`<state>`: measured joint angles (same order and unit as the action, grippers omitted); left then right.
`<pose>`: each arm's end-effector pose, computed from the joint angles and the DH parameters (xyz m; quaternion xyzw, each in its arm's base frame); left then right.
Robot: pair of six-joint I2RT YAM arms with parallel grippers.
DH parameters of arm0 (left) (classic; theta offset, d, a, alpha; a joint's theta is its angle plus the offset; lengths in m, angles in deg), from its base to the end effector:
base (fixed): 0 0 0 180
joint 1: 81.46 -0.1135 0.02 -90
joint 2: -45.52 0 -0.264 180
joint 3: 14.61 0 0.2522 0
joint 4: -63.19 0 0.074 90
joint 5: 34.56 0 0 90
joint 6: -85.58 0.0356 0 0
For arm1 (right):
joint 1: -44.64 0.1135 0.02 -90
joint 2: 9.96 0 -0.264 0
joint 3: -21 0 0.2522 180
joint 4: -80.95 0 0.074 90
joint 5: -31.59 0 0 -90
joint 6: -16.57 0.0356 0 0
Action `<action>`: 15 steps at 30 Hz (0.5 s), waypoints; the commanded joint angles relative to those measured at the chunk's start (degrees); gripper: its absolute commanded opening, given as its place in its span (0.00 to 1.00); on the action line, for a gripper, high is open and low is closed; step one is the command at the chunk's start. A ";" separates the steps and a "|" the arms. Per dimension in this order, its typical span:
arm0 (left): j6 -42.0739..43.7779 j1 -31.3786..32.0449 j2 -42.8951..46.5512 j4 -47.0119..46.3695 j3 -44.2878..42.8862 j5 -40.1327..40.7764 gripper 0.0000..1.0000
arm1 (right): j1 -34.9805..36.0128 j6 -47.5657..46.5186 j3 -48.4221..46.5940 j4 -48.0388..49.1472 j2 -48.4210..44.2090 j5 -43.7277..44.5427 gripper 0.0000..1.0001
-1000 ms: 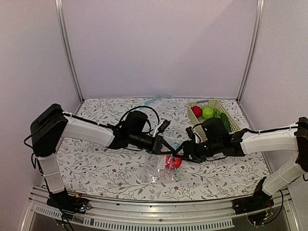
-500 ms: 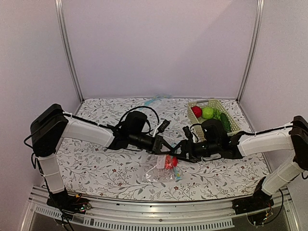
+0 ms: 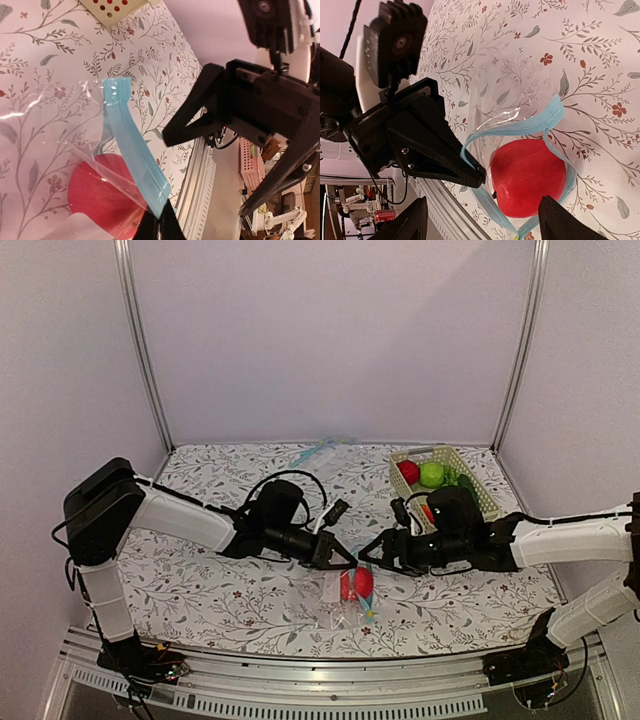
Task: Place the food in the zip-top bag and seal the zipper
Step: Adjust the fake fruit in the zipper food storage bag.
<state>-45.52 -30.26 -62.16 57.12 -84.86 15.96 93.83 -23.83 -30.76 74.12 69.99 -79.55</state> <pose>0.2249 -0.3159 0.1589 0.2370 0.8029 -0.5364 0.1069 0.1759 0.2234 0.1928 -0.0816 0.8723 0.4504 0.1718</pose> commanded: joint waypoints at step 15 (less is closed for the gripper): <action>1.28 -0.39 0.67 -0.29 0.98 -0.28 0.00 | -2.37 -9.17 0.73 -10.57 -1.59 7.65 0.67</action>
<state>-44.93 -30.37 -62.16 57.25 -84.14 15.83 91.71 -30.58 -30.24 63.68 66.05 -72.21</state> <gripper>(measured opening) 0.005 0.682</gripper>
